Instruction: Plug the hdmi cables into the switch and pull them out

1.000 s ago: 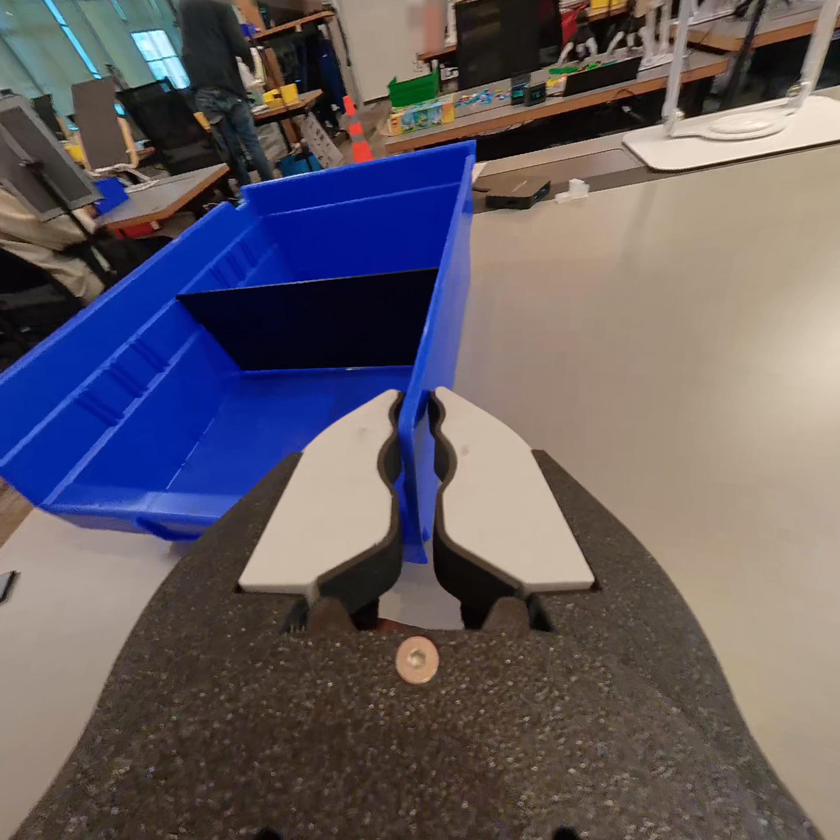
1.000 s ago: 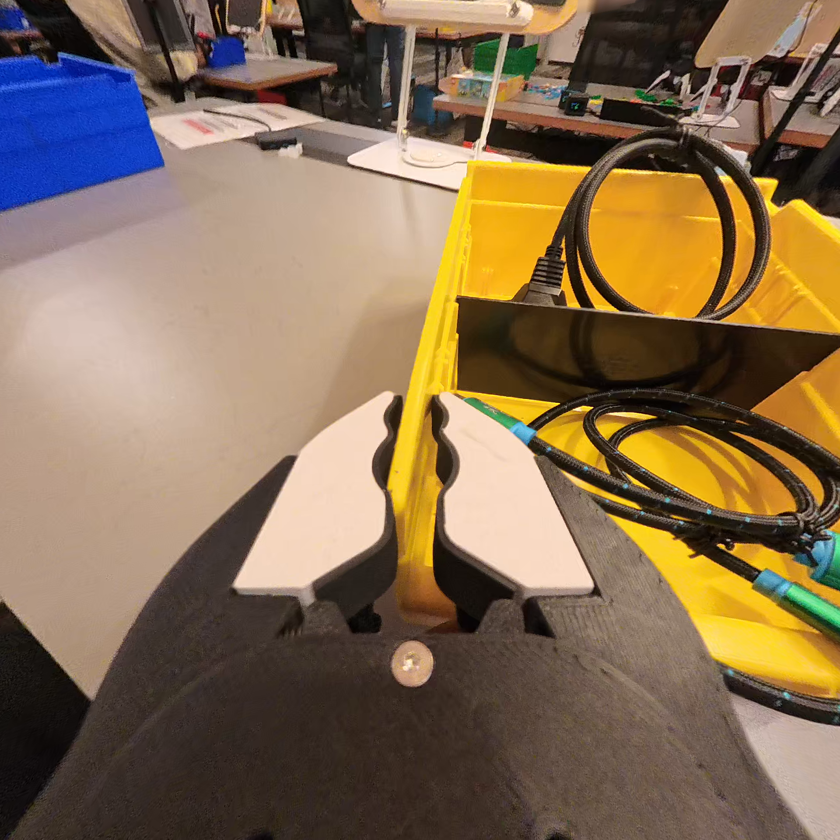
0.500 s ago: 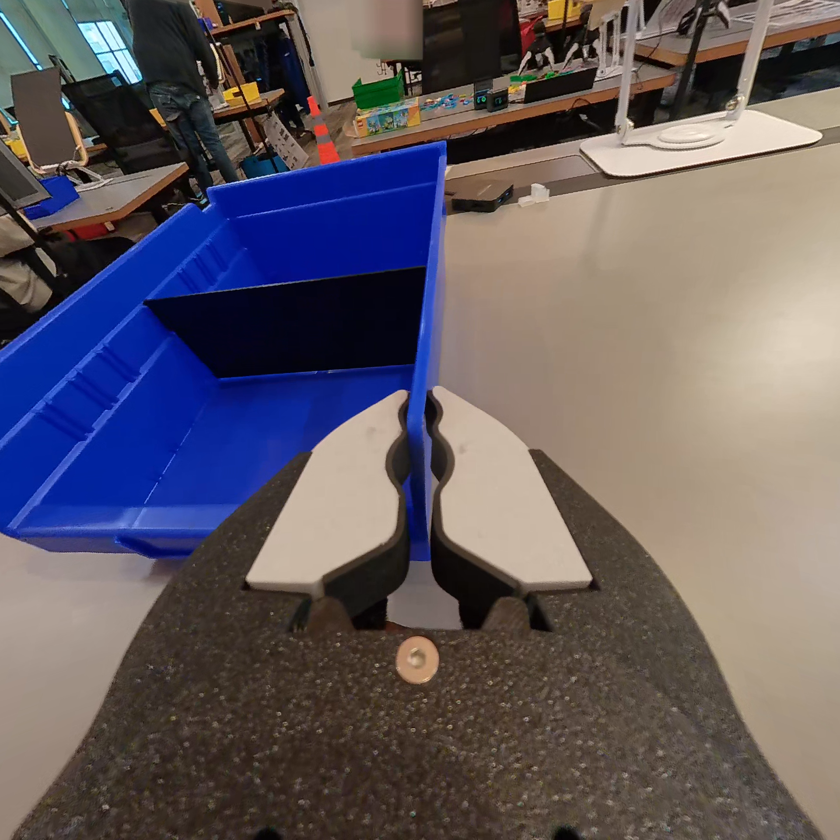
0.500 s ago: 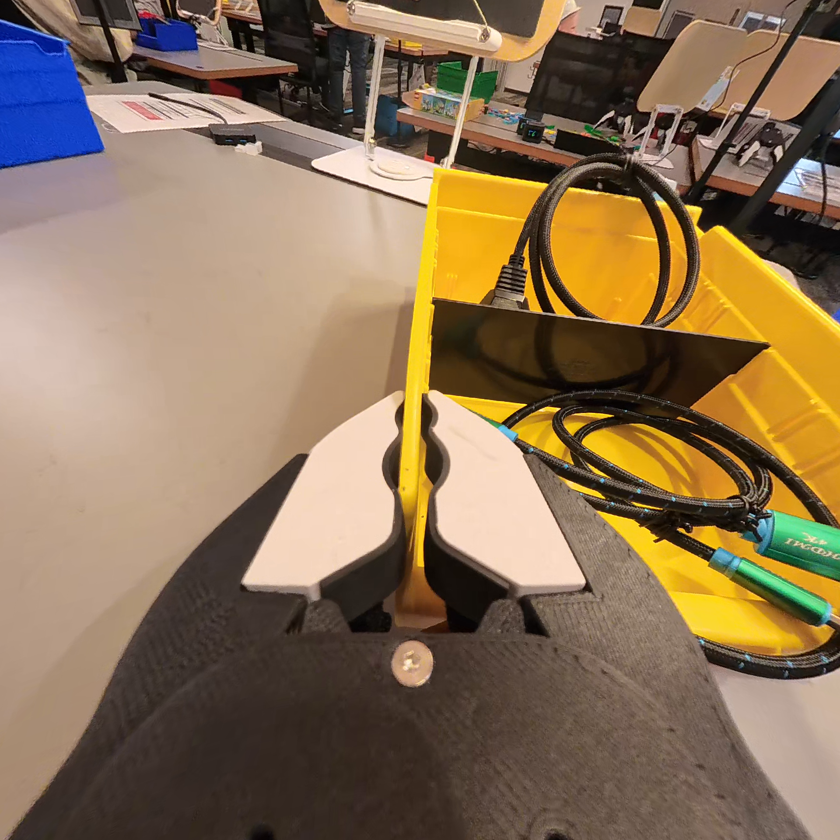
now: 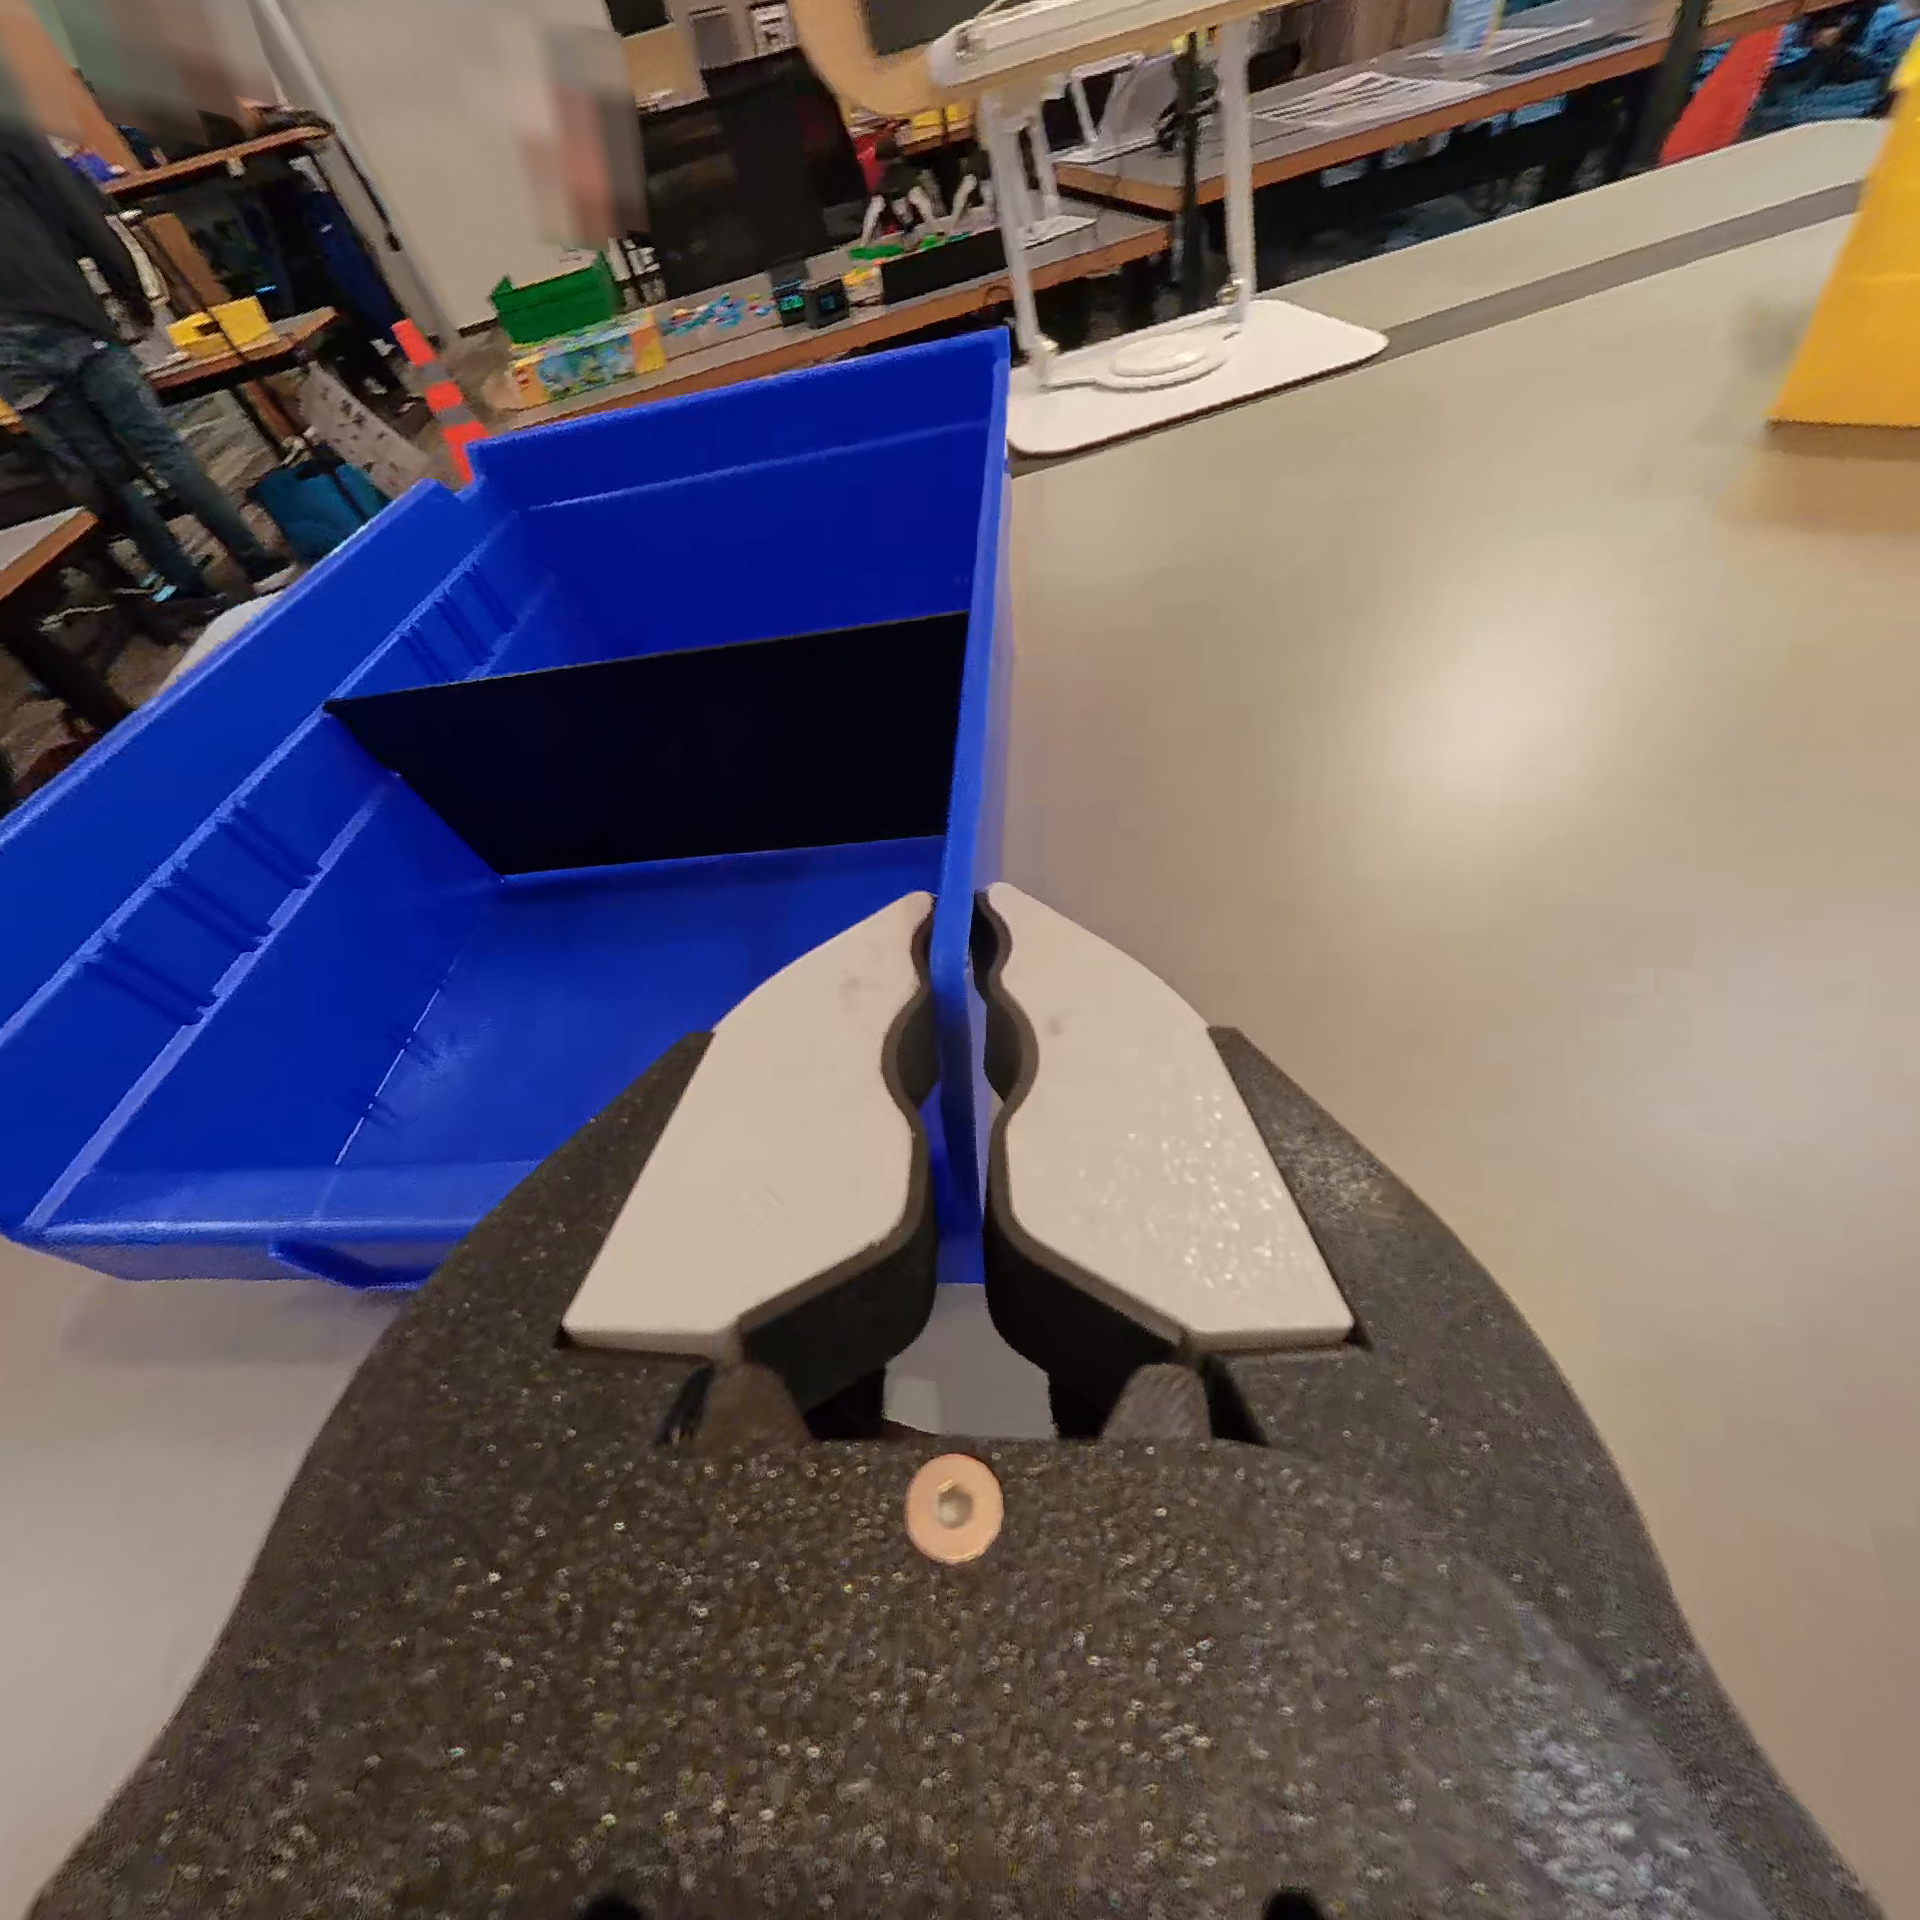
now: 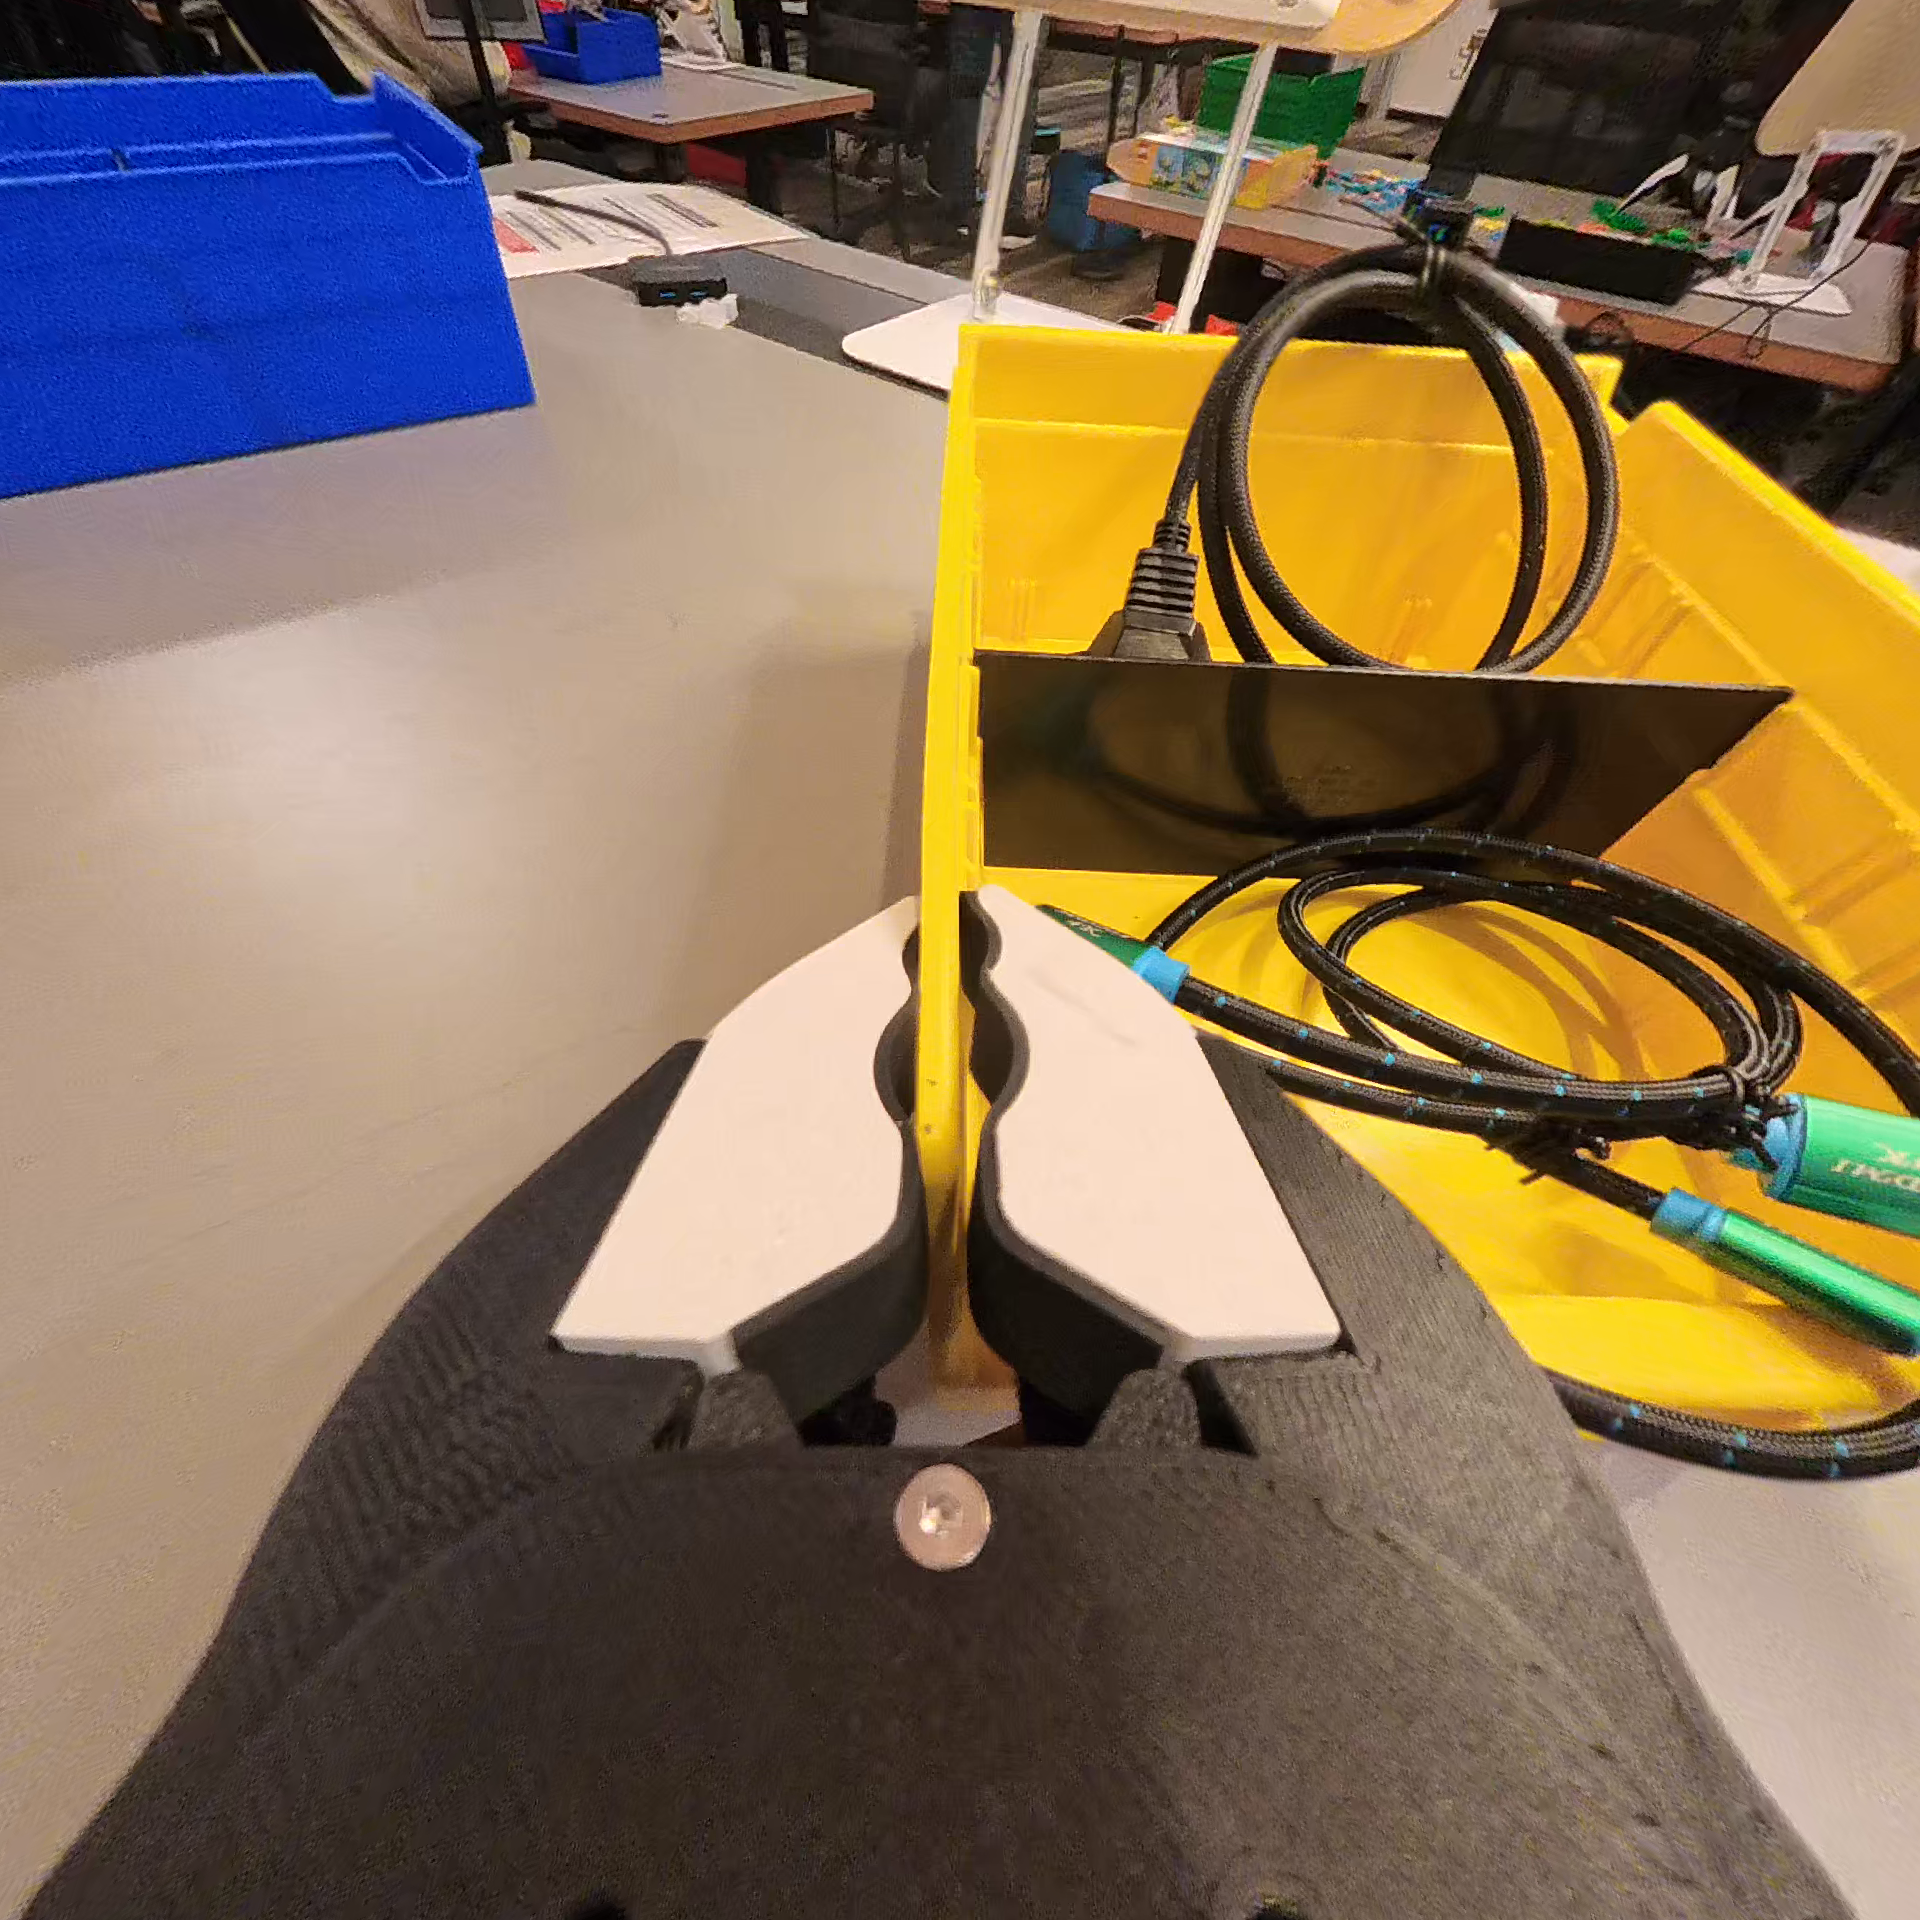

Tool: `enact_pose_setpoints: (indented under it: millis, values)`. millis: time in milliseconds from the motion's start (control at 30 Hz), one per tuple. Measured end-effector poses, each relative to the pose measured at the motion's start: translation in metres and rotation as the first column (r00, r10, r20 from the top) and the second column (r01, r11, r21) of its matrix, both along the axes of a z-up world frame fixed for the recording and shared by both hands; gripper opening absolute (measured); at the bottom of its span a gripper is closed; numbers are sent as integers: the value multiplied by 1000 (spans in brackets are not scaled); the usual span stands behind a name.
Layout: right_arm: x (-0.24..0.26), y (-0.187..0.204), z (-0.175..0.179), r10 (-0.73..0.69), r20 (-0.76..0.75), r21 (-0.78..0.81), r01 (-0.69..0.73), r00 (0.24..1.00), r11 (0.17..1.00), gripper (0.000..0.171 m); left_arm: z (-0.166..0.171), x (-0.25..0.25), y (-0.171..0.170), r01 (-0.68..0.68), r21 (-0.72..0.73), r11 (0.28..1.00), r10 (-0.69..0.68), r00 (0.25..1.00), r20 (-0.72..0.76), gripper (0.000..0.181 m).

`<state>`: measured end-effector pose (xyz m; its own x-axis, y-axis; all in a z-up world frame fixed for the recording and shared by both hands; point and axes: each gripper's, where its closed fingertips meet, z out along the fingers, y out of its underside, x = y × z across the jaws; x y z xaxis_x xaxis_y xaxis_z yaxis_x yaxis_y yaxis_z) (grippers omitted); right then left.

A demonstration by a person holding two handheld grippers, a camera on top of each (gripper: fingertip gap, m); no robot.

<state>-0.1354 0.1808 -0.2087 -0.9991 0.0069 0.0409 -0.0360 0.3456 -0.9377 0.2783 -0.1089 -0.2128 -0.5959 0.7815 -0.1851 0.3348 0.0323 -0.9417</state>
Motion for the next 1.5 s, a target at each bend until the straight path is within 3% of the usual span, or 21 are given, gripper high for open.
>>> enact_pose_setpoints:
  millis: [400,600,867,1133,1300,1500]
  values:
    - [-26,-63,-1,46,74,34,-49,996,998,3,0,-38,45,272,-4,962,-272,962,3,3]
    - [-23,-95,-2,132,119,47,-139,984,989,5,0,-42,63,422,-1,907,-422,907,2,3]
    - [-13,-112,-2,289,148,48,-298,946,953,7,0,-28,103,713,5,701,-713,701,-3,4]
    - [2,-114,-1,410,166,42,-422,897,906,7,0,3,152,907,60,417,-907,419,-30,4]
    - [28,-121,-1,502,170,41,-515,848,856,7,1,1,181,952,67,299,-952,303,-45,4]
    - [78,-144,-1,601,170,40,-615,781,788,7,0,-20,213,970,68,234,-970,237,-46,4]
